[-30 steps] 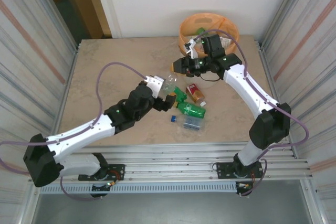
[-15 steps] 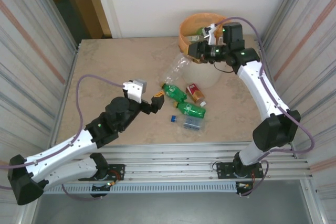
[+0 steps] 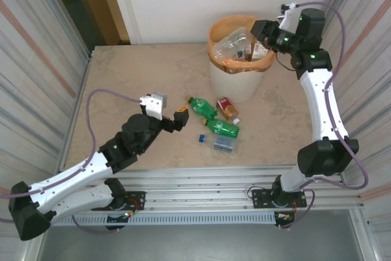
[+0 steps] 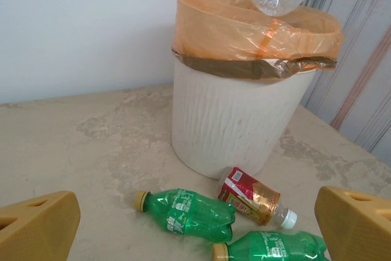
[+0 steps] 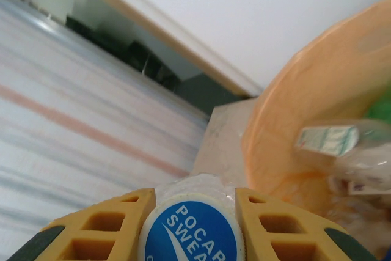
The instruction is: Put the plastic bottles in the bin
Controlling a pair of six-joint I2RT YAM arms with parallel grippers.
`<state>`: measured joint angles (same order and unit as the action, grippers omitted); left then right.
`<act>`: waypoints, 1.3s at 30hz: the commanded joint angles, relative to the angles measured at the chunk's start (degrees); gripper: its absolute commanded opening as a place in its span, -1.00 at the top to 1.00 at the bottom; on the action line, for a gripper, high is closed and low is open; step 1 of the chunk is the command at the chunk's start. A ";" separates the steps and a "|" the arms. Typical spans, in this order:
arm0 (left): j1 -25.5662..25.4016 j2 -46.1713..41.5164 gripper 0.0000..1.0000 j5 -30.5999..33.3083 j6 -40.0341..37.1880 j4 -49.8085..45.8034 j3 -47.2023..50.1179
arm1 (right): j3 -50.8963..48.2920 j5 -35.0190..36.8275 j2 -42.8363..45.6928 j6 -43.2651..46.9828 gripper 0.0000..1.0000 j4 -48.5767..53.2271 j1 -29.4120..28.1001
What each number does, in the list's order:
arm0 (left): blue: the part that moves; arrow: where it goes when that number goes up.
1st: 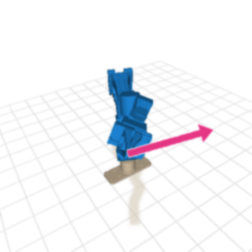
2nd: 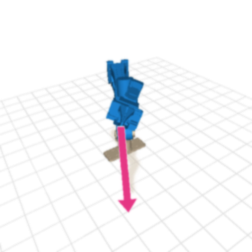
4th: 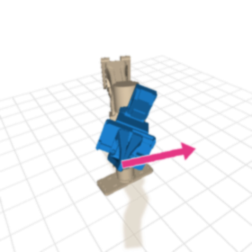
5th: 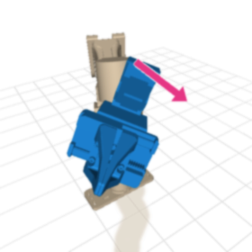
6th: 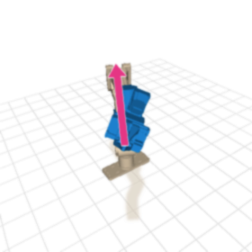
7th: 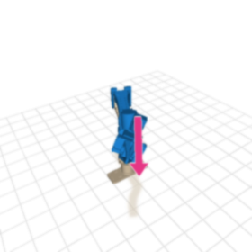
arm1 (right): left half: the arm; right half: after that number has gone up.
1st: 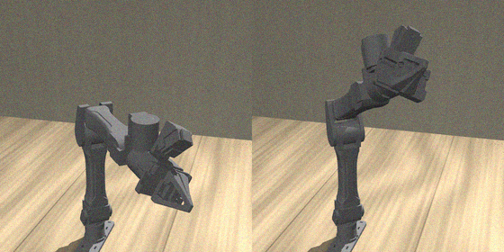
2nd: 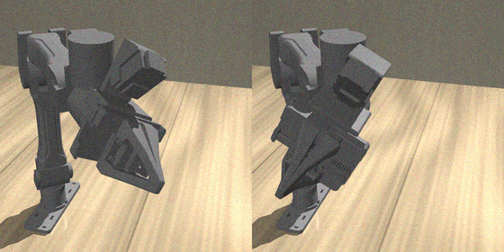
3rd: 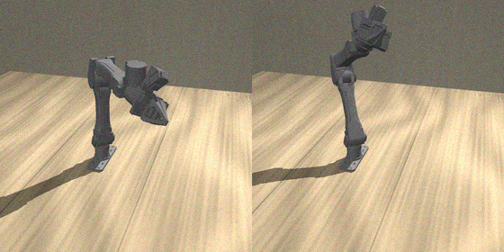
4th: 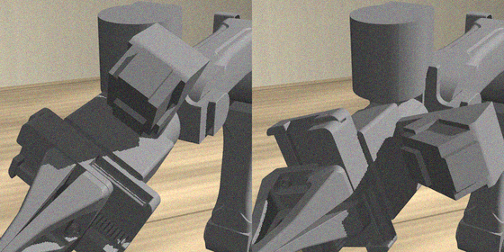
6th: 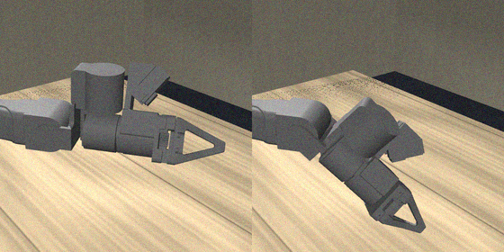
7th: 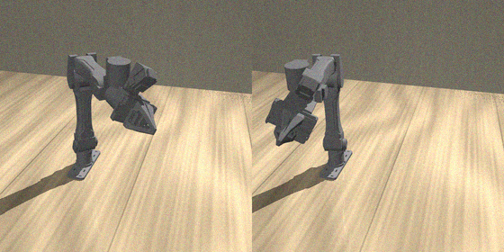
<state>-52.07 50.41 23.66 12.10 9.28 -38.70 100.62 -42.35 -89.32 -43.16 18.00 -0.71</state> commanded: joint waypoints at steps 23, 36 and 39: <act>1.52 0.91 -0.98 1.20 2.58 1.46 1.08 | 15.89 13.09 -20.38 -6.45 0.97 -6.27 1.12; 2.00 1.24 -0.98 0.57 3.21 1.40 1.24 | 20.93 16.90 -26.91 -2.44 0.73 -2.87 -2.13; 2.19 1.43 -0.98 0.31 3.27 1.54 1.23 | 20.93 18.10 -27.29 -0.66 0.52 -1.54 -2.11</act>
<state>-50.28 51.86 23.64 14.48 9.30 -38.13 119.48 -26.37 -115.94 -47.29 14.66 -2.76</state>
